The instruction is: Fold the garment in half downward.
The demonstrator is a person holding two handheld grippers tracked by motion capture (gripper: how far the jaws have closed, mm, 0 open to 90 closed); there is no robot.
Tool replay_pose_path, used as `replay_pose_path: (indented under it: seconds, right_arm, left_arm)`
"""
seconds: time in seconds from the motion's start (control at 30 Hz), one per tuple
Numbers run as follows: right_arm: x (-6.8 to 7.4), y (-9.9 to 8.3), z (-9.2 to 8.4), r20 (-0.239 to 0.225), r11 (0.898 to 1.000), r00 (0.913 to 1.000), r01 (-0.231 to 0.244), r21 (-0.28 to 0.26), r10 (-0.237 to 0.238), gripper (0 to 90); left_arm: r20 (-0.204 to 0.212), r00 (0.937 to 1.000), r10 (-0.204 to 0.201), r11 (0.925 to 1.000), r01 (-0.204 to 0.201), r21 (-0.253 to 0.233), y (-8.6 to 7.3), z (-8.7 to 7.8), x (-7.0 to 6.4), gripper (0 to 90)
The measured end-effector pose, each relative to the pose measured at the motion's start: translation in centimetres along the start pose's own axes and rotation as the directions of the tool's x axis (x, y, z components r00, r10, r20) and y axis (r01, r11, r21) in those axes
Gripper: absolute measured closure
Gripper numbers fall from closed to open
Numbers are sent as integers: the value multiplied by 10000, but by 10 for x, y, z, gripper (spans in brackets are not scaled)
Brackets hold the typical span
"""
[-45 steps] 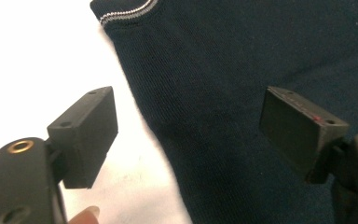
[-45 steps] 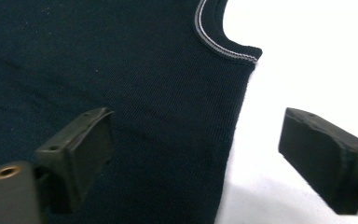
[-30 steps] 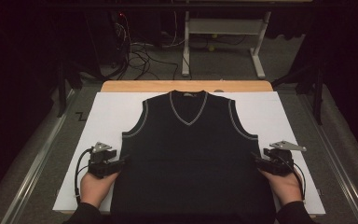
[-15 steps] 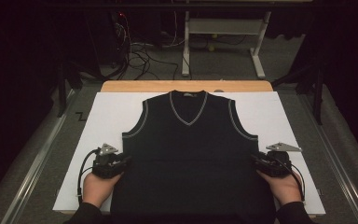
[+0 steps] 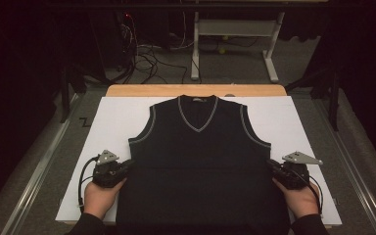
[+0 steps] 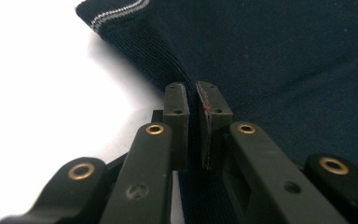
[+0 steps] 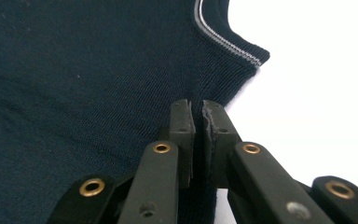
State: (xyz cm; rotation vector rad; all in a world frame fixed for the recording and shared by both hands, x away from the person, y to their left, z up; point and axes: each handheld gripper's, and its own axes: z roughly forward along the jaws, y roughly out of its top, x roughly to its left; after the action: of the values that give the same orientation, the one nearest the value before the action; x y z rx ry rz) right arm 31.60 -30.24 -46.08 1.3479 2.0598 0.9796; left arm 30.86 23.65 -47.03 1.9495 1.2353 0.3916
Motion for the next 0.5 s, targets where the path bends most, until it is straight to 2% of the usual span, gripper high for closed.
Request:
replay_pose_path:
  seconds: [0.17,0.5]
  right_arm:
    - [-1,-2,-6,16,9997,10000,80,-246,-79,846]
    - [2,-4,-21,-73,9977,9998,159,-665,-165,847]
  left_arm:
    - [101,9999,-110,9993,113,-345,1,-8,-1,795]
    - [235,9997,72,9975,-56,-709,0,-23,-7,795]
